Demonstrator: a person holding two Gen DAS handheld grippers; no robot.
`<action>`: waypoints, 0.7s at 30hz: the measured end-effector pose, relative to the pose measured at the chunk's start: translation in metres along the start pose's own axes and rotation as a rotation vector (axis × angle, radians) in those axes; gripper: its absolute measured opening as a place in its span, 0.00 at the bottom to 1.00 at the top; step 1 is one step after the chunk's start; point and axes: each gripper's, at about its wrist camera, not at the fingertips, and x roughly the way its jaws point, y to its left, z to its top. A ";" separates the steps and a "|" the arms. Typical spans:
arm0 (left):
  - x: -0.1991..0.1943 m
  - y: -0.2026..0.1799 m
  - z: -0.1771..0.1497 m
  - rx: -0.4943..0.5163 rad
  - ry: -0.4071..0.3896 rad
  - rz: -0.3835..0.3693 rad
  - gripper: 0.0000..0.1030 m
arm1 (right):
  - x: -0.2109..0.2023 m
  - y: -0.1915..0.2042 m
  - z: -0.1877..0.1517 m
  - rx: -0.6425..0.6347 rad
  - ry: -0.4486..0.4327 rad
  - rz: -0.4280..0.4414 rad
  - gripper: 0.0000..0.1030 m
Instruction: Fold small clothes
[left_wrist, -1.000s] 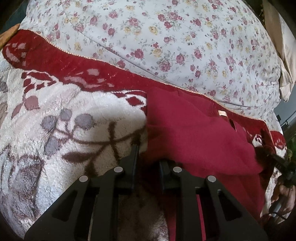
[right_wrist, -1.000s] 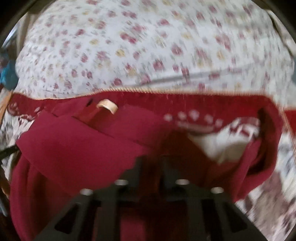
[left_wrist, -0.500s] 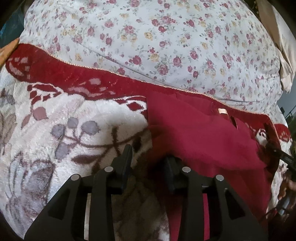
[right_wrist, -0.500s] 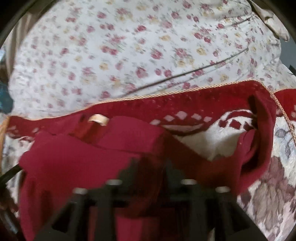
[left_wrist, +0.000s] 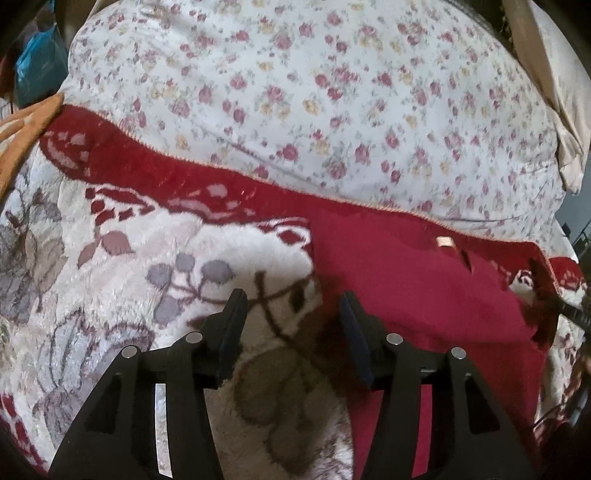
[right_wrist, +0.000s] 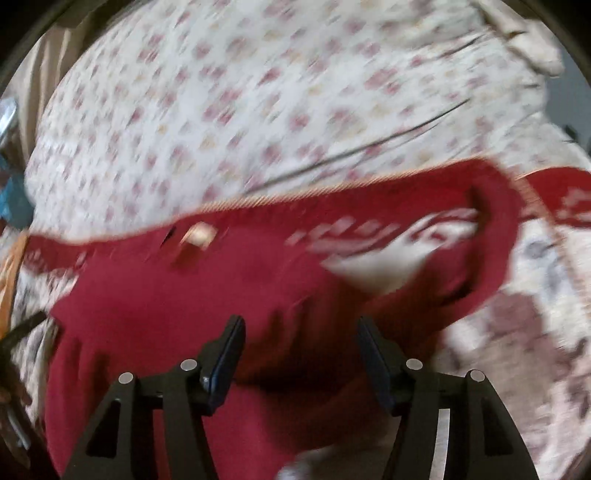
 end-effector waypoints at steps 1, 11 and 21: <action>-0.001 -0.002 0.000 0.006 -0.010 -0.005 0.59 | -0.002 -0.011 0.009 0.026 -0.007 -0.032 0.69; 0.016 -0.010 0.005 0.020 0.010 -0.005 0.62 | 0.046 -0.111 0.070 0.220 0.044 -0.253 0.85; 0.026 -0.010 0.003 0.014 0.029 0.004 0.62 | 0.013 -0.168 0.041 0.345 -0.060 -0.181 0.05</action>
